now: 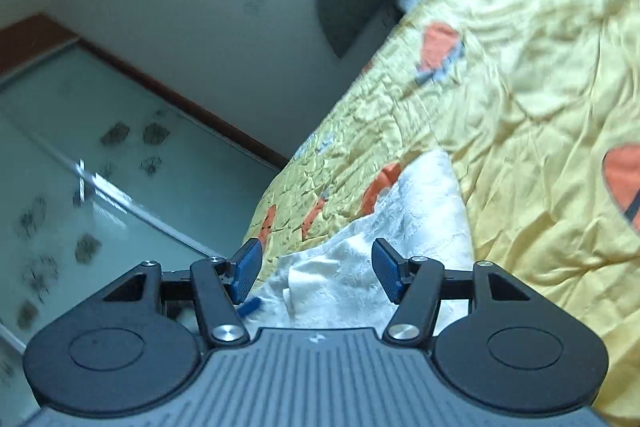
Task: Fold towel
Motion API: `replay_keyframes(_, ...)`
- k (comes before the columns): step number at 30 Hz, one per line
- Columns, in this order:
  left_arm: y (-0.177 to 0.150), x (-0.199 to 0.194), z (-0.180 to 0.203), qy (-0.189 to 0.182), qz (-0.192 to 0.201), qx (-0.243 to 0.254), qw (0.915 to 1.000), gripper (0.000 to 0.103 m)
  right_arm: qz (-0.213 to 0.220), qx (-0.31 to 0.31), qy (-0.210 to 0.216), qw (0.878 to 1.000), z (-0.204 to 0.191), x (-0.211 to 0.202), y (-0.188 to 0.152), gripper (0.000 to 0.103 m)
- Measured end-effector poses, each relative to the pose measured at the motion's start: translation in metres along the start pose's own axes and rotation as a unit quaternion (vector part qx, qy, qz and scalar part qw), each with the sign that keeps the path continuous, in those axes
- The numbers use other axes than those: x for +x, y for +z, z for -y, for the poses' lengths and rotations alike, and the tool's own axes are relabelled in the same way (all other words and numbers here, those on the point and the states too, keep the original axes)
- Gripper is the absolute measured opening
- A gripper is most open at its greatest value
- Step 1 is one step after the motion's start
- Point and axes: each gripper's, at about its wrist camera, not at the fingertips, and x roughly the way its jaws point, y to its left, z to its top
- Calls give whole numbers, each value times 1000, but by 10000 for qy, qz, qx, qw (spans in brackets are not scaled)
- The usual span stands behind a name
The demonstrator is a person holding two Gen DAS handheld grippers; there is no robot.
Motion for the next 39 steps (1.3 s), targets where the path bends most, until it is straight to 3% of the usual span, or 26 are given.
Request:
replay_keyframes(2, -26, 17, 23, 535, -162, 818, 9951, 65, -194, 173, 27, 9997, 5, 10, 0, 61)
replay_keyframes(3, -37, 24, 24, 697, -278, 945, 9927, 65, -317, 207, -19, 9993, 7, 16, -6, 61)
replay_keyframes(5, -57, 31, 9, 727, -419, 889, 9925, 65, -553, 227, -323, 9977, 17, 29, -18, 63)
replay_keyframes(6, -62, 30, 6, 677, -292, 1140, 9907, 68, -642, 236, -632, 9957, 26, 34, -23, 62)
replay_keyframes(7, -66, 30, 5, 669, -283, 1402, 9874, 68, -592, 216, -641, 9960, 28, 25, -35, 58)
replay_keyframes(9, -71, 30, 4, 667, -252, 1602, 9845, 68, -341, 351, -462, 9977, 47, 19, -40, 29)
replay_keyframes(11, -69, 29, 2, 627, -299, 1478, 9866, 67, -392, 589, -447, 9965, 54, 15, -37, 23)
replay_keyframes(14, -47, 20, -1, 605, -448, 875, 9933, 67, -593, 635, -685, 9939, 39, 10, -20, 27)
replay_keyframes(17, -20, 1, 5, 411, -21, 813, 9958, 70, -395, 370, -217, 9983, 18, 4, 4, 37)
replay_keyframes(20, 2, 10, 15, 335, 162, 1042, 9939, 80, -174, 350, -8, 9992, 9, 21, 30, 72)
replay_keyframes(21, 6, 18, 16, 372, 165, 1127, 9928, 80, -201, 345, 72, 9992, 6, 38, 38, 75)
replay_keyframes(23, 11, 42, 13, 489, -5, 1194, 9916, 80, -385, 538, 57, 9978, 7, 64, 54, 76)
replay_keyframes(26, 8, 75, -9, 946, -432, 898, 9905, 78, -705, 779, -186, 9943, 25, 101, 63, 75)
replay_keyframes(28, -1, 80, -18, 868, -406, 1080, 9895, 79, -804, 955, -494, 9910, 36, 112, 58, 73)
replay_keyframes(29, -6, 80, -17, 887, -375, 1242, 9876, 79, -646, 1030, -387, 9918, 43, 107, 56, 67)
replay_keyframes(32, -11, 81, -15, 947, -340, 1412, 9849, 79, -653, 998, -398, 9921, 44, 104, 53, 61)
replay_keyframes(36, -7, 72, -15, 931, -373, 1268, 9868, 78, -614, 703, -680, 9933, 21, 84, 45, 65)
replay_keyframes(39, -8, 35, -10, 819, -175, 1019, 9913, 79, -660, 337, -71, 9972, -3, 49, 26, 67)
